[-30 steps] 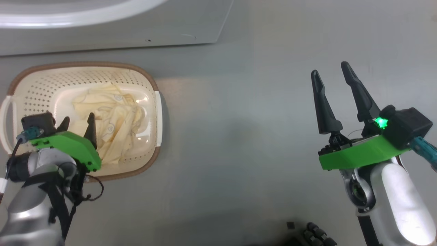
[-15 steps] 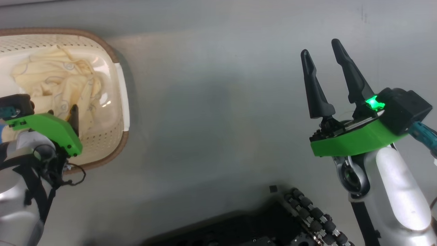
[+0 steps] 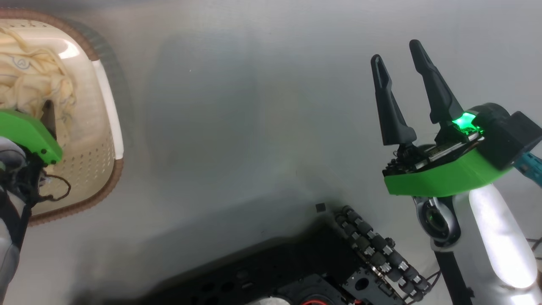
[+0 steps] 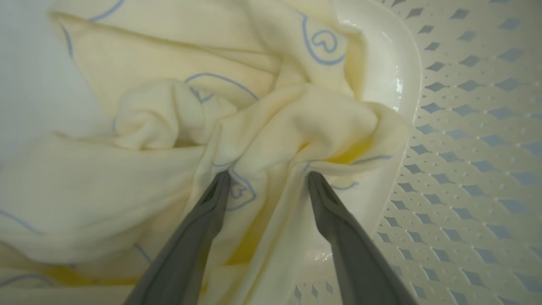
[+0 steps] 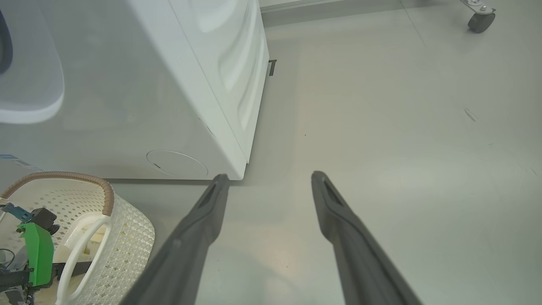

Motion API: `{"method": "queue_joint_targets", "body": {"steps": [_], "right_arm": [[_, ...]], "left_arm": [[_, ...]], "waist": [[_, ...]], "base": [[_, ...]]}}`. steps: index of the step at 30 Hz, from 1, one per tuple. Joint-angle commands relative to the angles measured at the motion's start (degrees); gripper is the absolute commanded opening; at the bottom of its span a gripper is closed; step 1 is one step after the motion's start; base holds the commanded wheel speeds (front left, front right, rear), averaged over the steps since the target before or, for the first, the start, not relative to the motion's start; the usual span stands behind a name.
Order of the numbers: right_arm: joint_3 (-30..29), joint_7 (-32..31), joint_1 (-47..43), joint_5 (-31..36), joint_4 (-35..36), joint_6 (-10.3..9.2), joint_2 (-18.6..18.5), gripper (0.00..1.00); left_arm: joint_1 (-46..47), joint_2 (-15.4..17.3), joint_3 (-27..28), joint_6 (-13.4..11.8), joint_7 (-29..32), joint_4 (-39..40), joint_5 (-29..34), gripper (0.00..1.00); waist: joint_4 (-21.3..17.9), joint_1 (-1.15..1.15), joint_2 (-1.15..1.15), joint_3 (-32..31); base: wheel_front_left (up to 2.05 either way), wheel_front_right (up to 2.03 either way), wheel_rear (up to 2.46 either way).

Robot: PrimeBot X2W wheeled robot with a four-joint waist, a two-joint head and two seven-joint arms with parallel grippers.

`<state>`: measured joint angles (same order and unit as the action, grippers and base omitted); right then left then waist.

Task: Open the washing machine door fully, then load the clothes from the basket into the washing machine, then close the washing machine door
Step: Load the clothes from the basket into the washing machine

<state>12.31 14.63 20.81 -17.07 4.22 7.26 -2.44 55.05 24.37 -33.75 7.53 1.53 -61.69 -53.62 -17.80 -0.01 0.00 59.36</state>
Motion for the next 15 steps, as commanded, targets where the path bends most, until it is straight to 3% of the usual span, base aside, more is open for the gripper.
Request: {"method": "queue_joint_targets", "body": {"steps": [1,3,5,6,7,15], "right_arm": [[0.8,0.4,-2.2,-0.3,1.7,0.23,-0.4,1.0],[0.6,0.4,-2.6,-0.4,2.0,0.23,-0.4,1.0],[0.4,0.4,-3.0,-0.5,2.3,0.23,-0.4,1.0],[0.4,0.4,-3.2,-0.6,2.4,0.23,-0.4,1.0],[0.3,0.4,-3.4,-0.6,2.5,0.23,-0.4,1.0],[-0.3,0.4,-2.7,-0.9,2.6,0.23,-0.4,1.0]], "left_arm": [[-1.2,2.2,0.8,0.0,0.1,-0.3,-0.4,1.0],[-0.3,1.7,0.9,0.0,-0.4,-2.1,-0.7,1.0],[0.6,1.1,0.7,-0.1,-0.5,-3.8,-0.6,0.49],[1.1,0.9,0.6,-0.1,-0.7,-4.6,-0.5,0.09],[1.4,0.6,0.4,-0.1,-0.7,-5.4,-0.5,0.0],[3.6,-0.4,0.4,-0.1,-4.7,-8.4,-0.6,0.0]], "waist": [[-0.4,0.01,0.0,0.4],[-0.5,0.01,0.0,0.5],[-0.5,0.01,0.0,0.5],[-0.5,0.01,0.0,0.5],[-0.5,0.01,0.0,0.4],[0.0,0.01,0.0,-0.1]], "base": [[0.0,0.0,0.0],[0.0,0.0,0.0],[0.0,0.0,0.0],[0.0,0.0,0.0],[0.0,0.0,0.0],[0.0,0.0,0.0]]}}
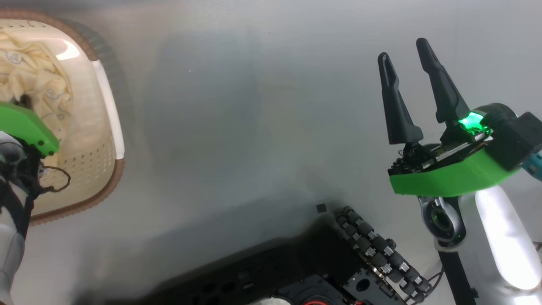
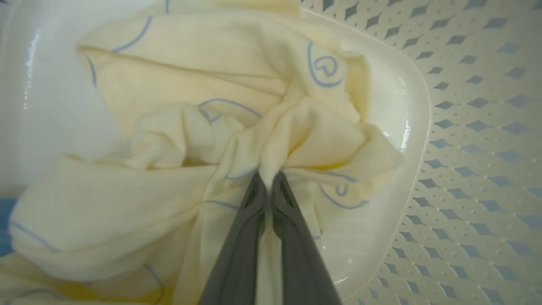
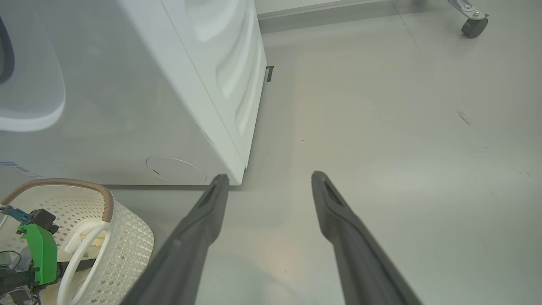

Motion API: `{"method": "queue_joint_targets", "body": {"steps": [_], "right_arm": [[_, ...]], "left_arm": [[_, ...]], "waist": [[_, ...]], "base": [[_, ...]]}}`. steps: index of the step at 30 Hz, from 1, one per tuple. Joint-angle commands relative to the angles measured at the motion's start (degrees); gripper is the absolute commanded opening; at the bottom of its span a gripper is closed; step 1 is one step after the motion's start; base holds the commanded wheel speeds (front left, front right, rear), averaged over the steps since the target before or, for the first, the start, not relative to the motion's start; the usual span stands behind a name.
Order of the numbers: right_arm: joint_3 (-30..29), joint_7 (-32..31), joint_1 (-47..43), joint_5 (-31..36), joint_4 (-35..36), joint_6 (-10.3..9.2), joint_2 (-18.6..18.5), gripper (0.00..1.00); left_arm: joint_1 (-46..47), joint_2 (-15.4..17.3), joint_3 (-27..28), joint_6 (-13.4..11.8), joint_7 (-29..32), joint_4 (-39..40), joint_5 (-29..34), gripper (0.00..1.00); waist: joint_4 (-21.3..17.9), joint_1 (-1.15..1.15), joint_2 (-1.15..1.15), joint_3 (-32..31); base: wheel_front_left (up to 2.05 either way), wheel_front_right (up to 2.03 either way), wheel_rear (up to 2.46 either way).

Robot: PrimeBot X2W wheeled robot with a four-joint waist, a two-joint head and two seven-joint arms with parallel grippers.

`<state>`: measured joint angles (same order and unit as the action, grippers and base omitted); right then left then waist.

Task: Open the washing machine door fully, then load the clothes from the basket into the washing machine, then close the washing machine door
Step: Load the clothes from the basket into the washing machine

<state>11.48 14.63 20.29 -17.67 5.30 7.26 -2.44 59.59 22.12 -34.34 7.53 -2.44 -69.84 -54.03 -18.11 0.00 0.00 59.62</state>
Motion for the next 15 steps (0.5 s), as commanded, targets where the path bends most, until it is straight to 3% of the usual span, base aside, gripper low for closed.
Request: {"method": "queue_joint_targets", "body": {"steps": [1,15], "right_arm": [[0.3,0.4,-2.1,-0.2,1.4,0.23,-0.4,1.0],[-2.3,0.4,-1.7,2.1,-0.4,0.23,-0.4,1.0]], "left_arm": [[-1.0,1.6,0.7,-0.1,-1.0,-0.2,0.0,0.0],[-2.9,1.3,-1.4,0.0,-11.3,1.0,1.0,0.0]], "waist": [[0.7,0.0,0.0,-0.7],[5.1,0.0,0.0,-8.3]], "base": [[0.0,0.0,0.0],[0.0,0.0,0.0]]}}
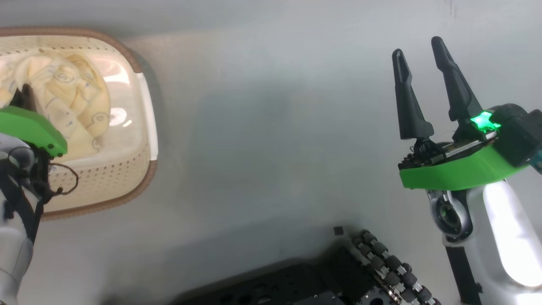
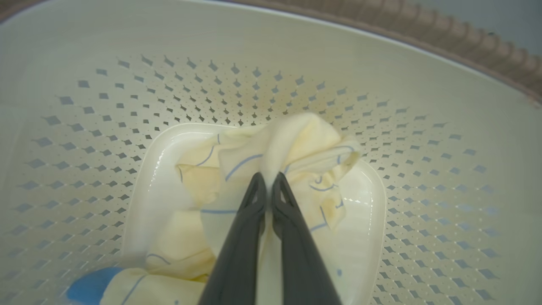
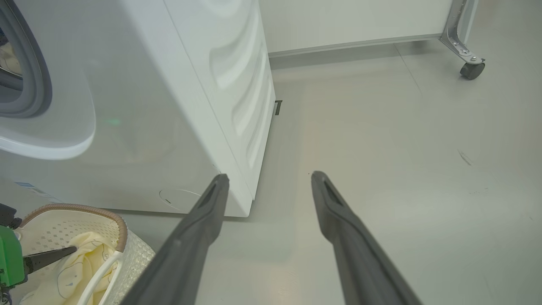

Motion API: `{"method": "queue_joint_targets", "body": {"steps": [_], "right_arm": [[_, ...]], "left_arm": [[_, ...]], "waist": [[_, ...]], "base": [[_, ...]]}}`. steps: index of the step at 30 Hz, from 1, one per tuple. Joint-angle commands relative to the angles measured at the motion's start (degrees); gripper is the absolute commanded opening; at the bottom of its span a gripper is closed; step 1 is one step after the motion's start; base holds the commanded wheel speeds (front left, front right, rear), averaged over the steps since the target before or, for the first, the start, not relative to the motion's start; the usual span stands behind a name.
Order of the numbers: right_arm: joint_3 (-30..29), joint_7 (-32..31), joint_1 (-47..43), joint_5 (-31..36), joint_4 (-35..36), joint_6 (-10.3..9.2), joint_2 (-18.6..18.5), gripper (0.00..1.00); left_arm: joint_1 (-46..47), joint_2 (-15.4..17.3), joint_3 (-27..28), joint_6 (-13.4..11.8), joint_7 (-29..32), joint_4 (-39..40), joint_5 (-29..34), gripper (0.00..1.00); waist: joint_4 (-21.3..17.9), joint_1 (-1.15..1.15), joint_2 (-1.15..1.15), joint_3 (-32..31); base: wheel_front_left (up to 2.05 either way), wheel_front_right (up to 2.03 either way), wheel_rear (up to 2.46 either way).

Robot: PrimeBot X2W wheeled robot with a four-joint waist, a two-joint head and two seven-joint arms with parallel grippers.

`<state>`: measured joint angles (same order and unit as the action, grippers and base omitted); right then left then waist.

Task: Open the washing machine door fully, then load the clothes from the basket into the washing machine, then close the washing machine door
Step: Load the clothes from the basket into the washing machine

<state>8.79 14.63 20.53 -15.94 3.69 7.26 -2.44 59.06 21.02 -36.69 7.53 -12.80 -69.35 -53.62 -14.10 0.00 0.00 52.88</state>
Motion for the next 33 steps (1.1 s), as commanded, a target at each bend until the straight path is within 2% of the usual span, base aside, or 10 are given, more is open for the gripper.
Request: {"method": "queue_joint_targets", "body": {"steps": [1,4,5,8,9,17,24,33], "right_arm": [[-0.3,0.4,-2.2,0.9,0.8,0.23,-0.4,1.0],[-1.4,0.4,-2.7,1.8,0.3,0.23,-0.4,1.0],[-2.2,0.4,-3.1,2.2,0.0,0.23,-0.4,1.0],[-3.2,0.4,-3.7,2.9,-0.6,0.23,-0.4,1.0],[-3.2,0.4,-3.7,2.9,-0.6,0.23,-0.4,1.0],[-5.2,-1.3,-6.0,4.8,-1.4,0.23,-0.4,1.0],[-6.6,-3.5,-8.8,5.6,-0.9,0.23,-0.4,1.0],[-7.3,-5.8,-13.4,5.6,-0.3,0.23,-0.4,1.0]], "left_arm": [[-2.8,2.4,1.1,0.0,-1.7,1.0,1.1,0.0],[-3.6,2.4,2.4,-0.8,-2.1,3.7,2.5,0.0],[-4.9,2.8,5.0,-2.1,-2.2,7.8,4.2,0.0],[-8.7,3.0,9.5,-4.1,-2.2,14.7,7.8,0.0],[-8.7,3.0,9.5,-4.1,-2.2,14.7,7.8,0.0],[-22.0,1.0,21.0,-7.8,-2.2,32.6,19.4,0.0],[-32.6,-2.2,28.9,-8.2,-2.2,44.1,26.0,0.0],[-41.5,-4.9,32.2,-8.7,-2.2,53.4,30.3,0.0]], "waist": [[1.9,0.0,0.0,-3.0],[3.3,0.0,0.0,-5.5],[4.2,0.0,0.0,-7.3],[5.4,0.0,0.0,-10.0],[5.4,0.0,0.0,-10.0],[8.3,0.0,0.0,-18.7],[9.9,0.0,0.0,-26.6],[11.5,0.0,0.0,-35.5]], "base": [[0.0,0.0,0.0],[0.0,0.0,0.0],[0.0,0.0,0.0],[0.0,0.0,0.0],[0.0,0.0,0.0],[0.0,0.0,0.0],[0.0,0.0,0.0],[0.0,0.0,0.0]]}}
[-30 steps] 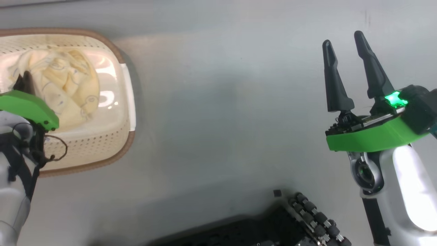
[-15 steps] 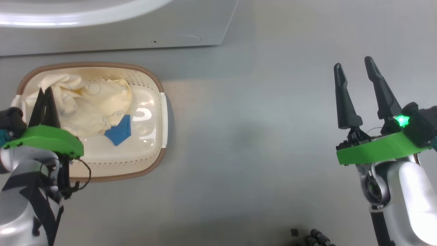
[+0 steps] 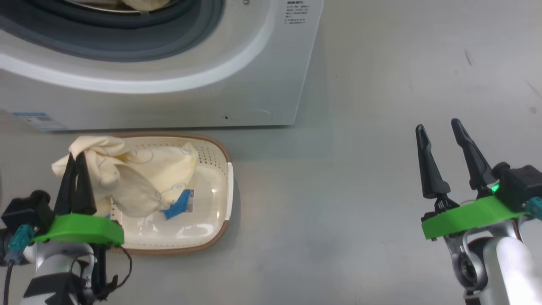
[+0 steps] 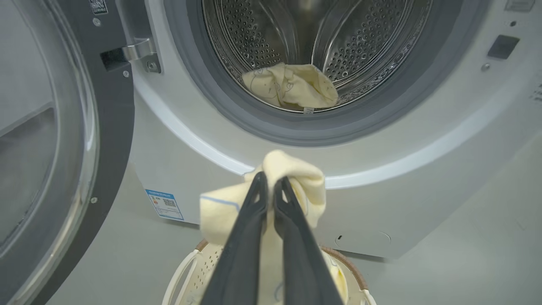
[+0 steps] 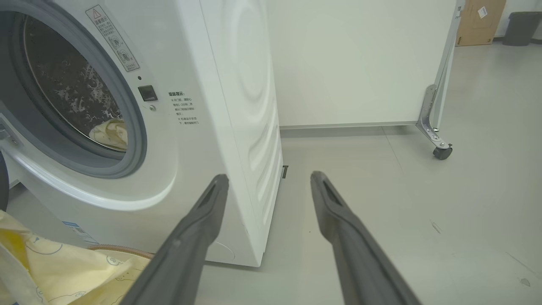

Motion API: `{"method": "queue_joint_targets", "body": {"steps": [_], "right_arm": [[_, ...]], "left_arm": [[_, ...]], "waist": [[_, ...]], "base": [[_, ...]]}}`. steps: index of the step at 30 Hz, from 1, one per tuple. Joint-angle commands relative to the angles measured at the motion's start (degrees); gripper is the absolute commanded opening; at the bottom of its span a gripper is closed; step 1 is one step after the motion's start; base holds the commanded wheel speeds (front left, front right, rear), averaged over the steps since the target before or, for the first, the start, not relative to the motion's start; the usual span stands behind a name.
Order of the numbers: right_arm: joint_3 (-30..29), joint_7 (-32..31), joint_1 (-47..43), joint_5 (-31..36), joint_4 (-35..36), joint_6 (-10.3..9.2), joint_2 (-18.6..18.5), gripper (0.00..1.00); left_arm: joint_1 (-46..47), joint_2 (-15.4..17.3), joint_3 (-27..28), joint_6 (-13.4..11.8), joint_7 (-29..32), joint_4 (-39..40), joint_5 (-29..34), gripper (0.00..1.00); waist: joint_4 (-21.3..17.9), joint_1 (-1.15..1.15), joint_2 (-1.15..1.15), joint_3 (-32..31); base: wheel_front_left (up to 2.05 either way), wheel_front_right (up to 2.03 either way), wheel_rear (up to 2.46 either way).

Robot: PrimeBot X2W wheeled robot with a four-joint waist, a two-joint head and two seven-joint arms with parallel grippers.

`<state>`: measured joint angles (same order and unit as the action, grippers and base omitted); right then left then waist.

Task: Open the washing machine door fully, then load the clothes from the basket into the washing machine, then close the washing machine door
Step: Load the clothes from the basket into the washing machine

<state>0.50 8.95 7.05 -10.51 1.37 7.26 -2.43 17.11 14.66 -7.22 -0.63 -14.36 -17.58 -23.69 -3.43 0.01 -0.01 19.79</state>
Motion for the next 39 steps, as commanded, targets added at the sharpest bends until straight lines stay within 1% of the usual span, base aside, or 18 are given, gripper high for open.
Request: {"method": "queue_joint_targets", "body": {"steps": [1,4,10,20,31,39], "right_arm": [[1.0,-0.3,-0.4,0.1,2.1,0.23,-0.4,1.0],[1.0,-0.9,-1.8,-0.1,2.3,0.23,-0.4,1.0],[1.0,-1.5,-4.2,-0.5,2.7,0.23,-0.4,1.0],[1.4,-2.6,-7.0,-0.9,3.3,0.23,-0.4,1.0],[1.4,-2.7,-8.6,-1.7,3.4,0.23,-0.4,1.0],[1.9,-2.9,-8.5,-1.8,3.5,0.23,-0.4,1.0]], "left_arm": [[-0.5,1.4,2.8,-0.6,-0.6,2.5,0.5,0.0],[-3.1,1.4,2.8,-1.1,-0.6,4.7,0.7,0.0],[-7.4,1.4,2.4,-2.5,1.5,9.6,0.6,0.0],[-13.4,1.5,1.8,-5.0,4.7,16.1,0.9,0.0],[-16.4,1.6,1.6,-6.6,6.0,18.9,0.8,0.0],[-16.2,1.8,1.0,-6.4,6.2,18.3,0.6,0.0]], "waist": [[0.9,-0.01,0.01,-3.3],[1.1,-0.01,0.01,-5.7],[1.6,-0.01,0.01,-9.0],[2.3,-0.01,0.01,-12.7],[2.2,-0.01,0.01,-14.7],[1.9,-0.01,0.01,-14.8]], "base": [[0.0,0.0,0.0],[0.0,0.0,0.0],[0.0,0.0,0.0],[0.0,0.0,0.0],[0.0,0.0,0.0],[0.0,0.0,0.0]]}}
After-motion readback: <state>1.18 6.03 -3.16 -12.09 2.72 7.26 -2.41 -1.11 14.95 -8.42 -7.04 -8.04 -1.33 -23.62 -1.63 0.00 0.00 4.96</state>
